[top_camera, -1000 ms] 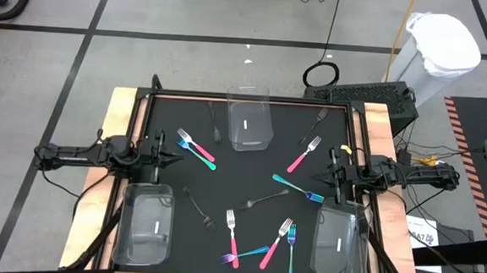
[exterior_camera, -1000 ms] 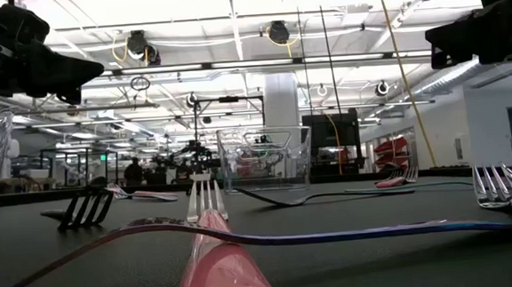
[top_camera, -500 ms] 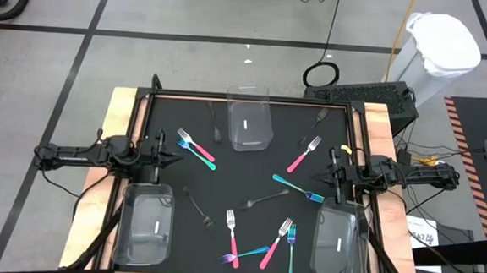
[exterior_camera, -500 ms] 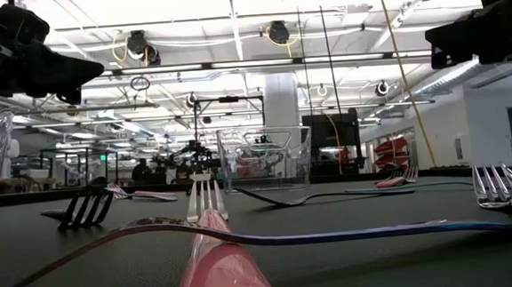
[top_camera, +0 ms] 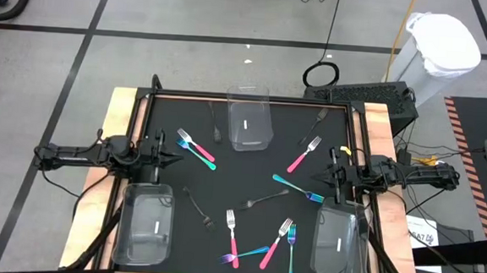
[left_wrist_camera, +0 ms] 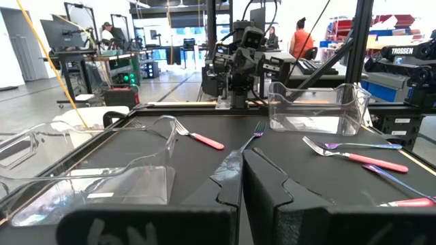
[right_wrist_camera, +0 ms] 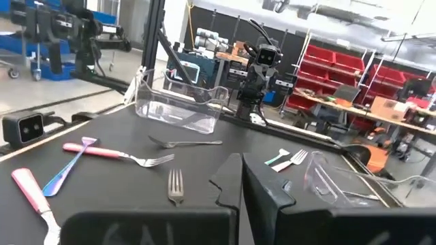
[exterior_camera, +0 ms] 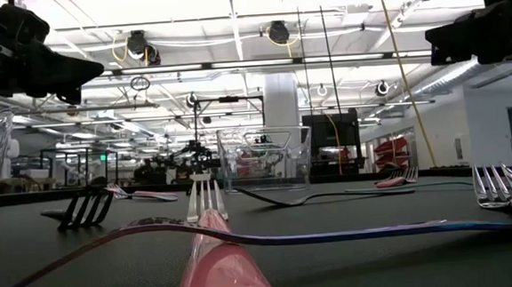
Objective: Sort silverware by color (type)
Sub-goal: Put the blue fork into the top transparent bin
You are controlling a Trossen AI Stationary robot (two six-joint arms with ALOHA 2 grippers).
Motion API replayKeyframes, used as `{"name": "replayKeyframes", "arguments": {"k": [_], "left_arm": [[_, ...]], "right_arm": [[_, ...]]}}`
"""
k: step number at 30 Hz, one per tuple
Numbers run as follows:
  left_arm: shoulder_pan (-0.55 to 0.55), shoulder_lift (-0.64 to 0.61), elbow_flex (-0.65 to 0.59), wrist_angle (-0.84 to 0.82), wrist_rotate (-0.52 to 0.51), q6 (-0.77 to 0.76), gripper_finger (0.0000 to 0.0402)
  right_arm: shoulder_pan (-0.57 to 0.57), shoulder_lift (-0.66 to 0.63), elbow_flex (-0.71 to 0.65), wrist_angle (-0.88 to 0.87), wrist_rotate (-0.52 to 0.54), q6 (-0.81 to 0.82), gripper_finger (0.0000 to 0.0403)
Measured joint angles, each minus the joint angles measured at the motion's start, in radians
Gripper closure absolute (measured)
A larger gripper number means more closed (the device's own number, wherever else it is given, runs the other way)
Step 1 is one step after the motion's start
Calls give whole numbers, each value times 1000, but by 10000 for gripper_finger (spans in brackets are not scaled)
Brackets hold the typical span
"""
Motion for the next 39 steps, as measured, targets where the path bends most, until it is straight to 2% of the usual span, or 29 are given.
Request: {"name": "replayKeyframes", "arguments": {"k": [4, 14, 23, 31, 39], "left_arm": [[0, 0, 0, 0, 0, 0, 384], [0, 0, 0, 0, 0, 0, 384], [0, 0, 0, 0, 0, 0, 384], [0, 0, 0, 0, 0, 0, 384], [0, 0, 0, 0, 0, 0, 384]], "right_arm": [[0, 0, 0, 5, 0, 97, 392], [0, 0, 4, -61, 10, 106, 392], [0, 0, 9, -36, 130, 124, 392], [0, 20, 141, -38, 133, 113, 401], [0, 194, 352, -36, 133, 72, 402]]}}
